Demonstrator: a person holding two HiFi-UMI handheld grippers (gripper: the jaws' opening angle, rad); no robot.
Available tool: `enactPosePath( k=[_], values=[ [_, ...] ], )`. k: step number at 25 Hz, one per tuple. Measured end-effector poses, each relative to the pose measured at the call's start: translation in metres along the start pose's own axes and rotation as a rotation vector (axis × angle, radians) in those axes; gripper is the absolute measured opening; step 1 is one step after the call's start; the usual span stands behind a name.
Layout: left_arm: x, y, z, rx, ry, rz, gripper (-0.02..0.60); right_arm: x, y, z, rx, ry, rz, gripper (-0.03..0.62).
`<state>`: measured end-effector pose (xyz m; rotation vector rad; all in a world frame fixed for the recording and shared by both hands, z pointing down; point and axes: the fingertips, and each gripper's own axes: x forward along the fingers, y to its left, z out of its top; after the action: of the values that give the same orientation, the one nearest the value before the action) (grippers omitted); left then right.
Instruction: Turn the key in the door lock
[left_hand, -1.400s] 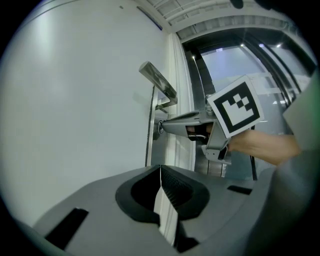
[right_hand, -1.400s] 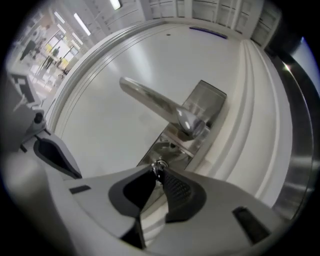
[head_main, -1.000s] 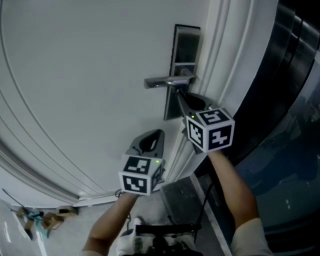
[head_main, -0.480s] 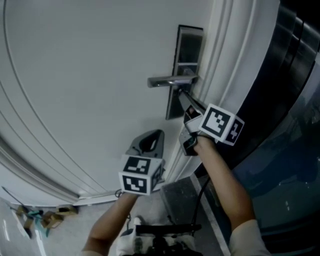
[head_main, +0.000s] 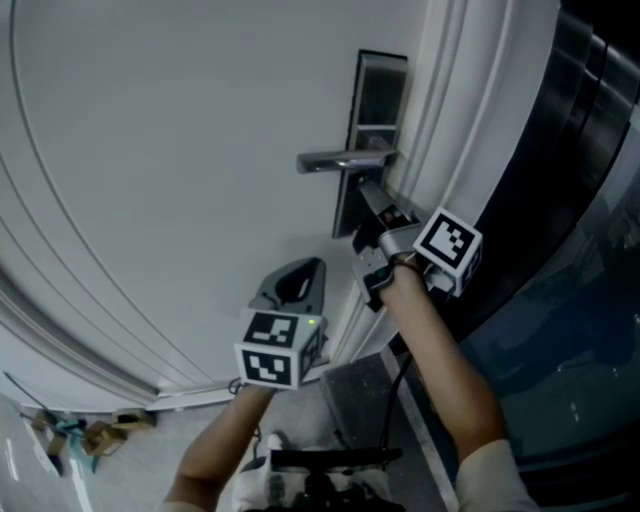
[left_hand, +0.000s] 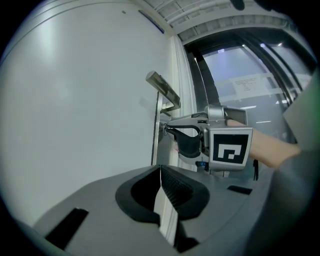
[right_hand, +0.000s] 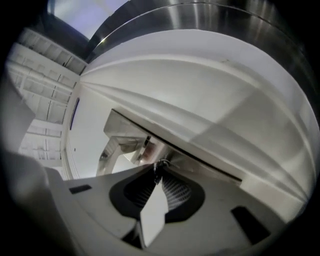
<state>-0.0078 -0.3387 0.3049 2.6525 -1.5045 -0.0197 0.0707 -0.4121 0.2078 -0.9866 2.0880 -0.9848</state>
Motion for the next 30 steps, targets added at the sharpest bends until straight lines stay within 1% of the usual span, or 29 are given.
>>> enactPosePath(
  k=[4,6,9,14,18,20,24,30],
  values=[
    [0.0,-0.001,0.0,0.002,0.001,0.001,0.015,0.0,-0.001,0.001,0.148,-0.027,0.042,0.048],
    [0.001,-0.001,0.0,0.004,0.001,0.0,0.015,0.0,-0.002,0.001,0.203,-0.035,0.059,0.049],
    [0.0,-0.001,0.0,0.006,0.002,0.004,0.015,0.0,-0.003,0.0,0.254,-0.038,0.069,0.051],
    [0.0,-0.001,0.0,0.008,0.002,0.005,0.015,-0.001,-0.003,0.001,0.297,-0.025,0.083,0.055],
    [0.001,0.0,0.002,0.011,0.0,0.005,0.015,-0.001,0.0,0.0,0.277,-0.016,0.094,0.066],
    [0.002,0.0,0.002,0.013,0.001,0.004,0.015,-0.003,0.003,0.001,0.26,-0.009,0.104,0.104],
    [0.002,-0.004,0.002,0.015,0.001,-0.003,0.015,-0.01,0.006,0.003,0.209,0.002,0.102,0.104],
    [0.004,-0.01,0.007,0.018,-0.006,-0.013,0.015,-0.024,0.005,0.011,0.081,0.01,0.059,0.104]
  ],
)
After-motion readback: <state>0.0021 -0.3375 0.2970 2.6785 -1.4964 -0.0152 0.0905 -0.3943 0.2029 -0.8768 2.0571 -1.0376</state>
